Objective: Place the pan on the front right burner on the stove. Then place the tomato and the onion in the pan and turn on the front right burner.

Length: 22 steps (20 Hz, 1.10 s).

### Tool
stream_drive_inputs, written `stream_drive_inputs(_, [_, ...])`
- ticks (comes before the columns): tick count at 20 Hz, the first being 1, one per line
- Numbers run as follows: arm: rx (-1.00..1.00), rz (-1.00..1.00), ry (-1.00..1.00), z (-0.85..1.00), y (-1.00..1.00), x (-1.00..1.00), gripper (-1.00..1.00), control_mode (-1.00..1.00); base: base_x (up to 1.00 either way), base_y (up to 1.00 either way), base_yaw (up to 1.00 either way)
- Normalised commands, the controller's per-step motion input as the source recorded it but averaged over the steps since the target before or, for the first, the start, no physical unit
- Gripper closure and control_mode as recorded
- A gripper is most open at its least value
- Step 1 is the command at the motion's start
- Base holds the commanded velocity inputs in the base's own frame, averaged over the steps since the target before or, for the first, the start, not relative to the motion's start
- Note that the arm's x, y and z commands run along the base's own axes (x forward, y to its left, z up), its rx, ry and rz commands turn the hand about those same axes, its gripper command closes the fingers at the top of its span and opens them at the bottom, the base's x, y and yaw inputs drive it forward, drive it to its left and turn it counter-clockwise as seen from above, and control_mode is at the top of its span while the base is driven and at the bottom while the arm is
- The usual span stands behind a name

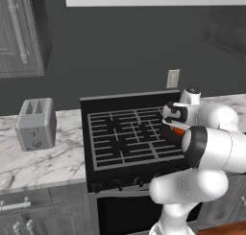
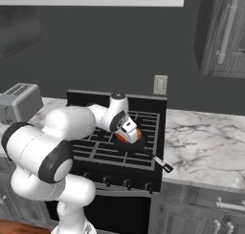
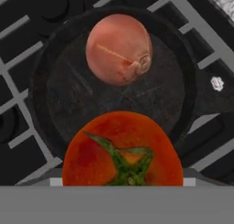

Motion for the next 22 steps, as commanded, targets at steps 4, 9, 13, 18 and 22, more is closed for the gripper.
stream_drive_inputs(4, [0.00,0.01,0.04,-0.26,0.00,0.08,1.00,-1.00,0.00,0.00,0.00])
stream_drive_inputs(9, [0.00,0.00,0.05,-0.27,0.00,0.06,1.00,-1.00,0.00,0.00,0.00])
stream_drive_inputs(13, [0.00,0.01,0.03,-0.19,0.00,0.09,1.00,-1.00,0.00,0.00,0.00])
stream_drive_inputs(18, [0.00,0.01,0.01,-0.07,0.03,0.10,-1.00,-1.00,0.00,0.00,0.00])
stream_drive_inputs(22, [0.00,0.02,0.00,0.00,0.00,0.00,-1.00,-1.00,0.00,0.00,0.00])
